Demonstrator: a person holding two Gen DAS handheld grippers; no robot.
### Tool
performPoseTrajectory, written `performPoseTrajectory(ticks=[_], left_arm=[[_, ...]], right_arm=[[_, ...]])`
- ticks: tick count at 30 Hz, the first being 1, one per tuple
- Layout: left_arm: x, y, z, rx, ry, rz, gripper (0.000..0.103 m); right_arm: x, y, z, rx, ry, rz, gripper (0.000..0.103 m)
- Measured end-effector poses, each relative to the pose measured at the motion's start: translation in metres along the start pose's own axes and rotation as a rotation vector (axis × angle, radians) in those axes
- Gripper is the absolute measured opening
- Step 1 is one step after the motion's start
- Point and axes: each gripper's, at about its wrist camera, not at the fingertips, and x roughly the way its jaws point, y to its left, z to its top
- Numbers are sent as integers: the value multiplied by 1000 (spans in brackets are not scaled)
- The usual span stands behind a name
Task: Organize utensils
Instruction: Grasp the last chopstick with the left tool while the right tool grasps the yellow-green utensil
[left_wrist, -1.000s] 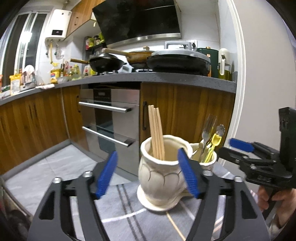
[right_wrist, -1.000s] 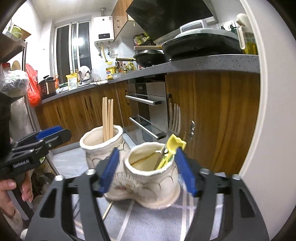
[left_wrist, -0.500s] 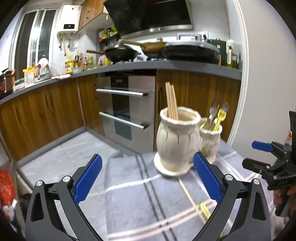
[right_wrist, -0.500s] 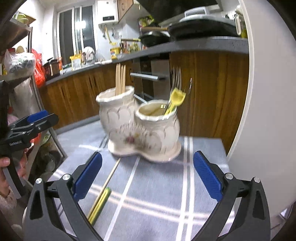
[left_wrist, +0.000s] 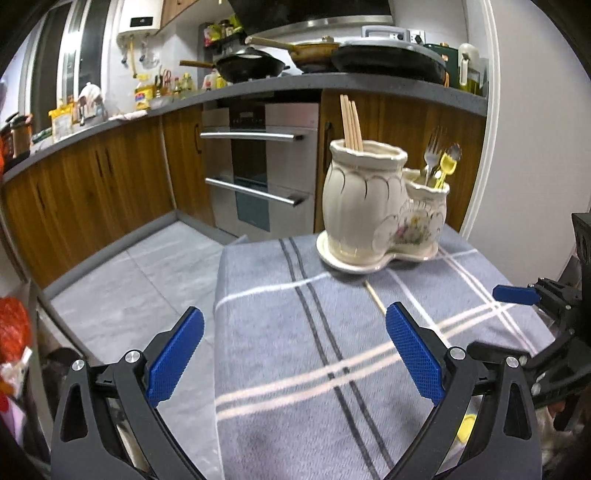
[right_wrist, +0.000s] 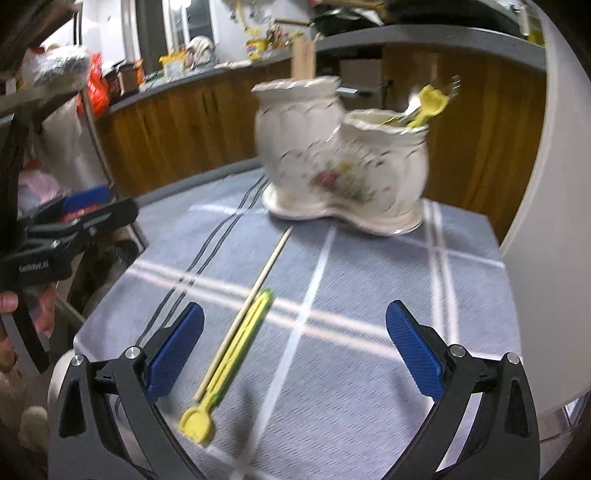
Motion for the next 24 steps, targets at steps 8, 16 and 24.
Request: performPoseTrajectory(ticks=[8, 16, 24], left_arm=[[4, -5, -9, 14, 29, -6, 98], [7, -12, -11, 22, 42, -19, 98], [18, -37, -13, 43, 101, -66, 98]], right_arm=[[18, 17, -9, -14, 106, 42, 59], [26, 20, -14, -8, 154, 64, 20], [17, -12, -14, 76, 121, 30, 10]])
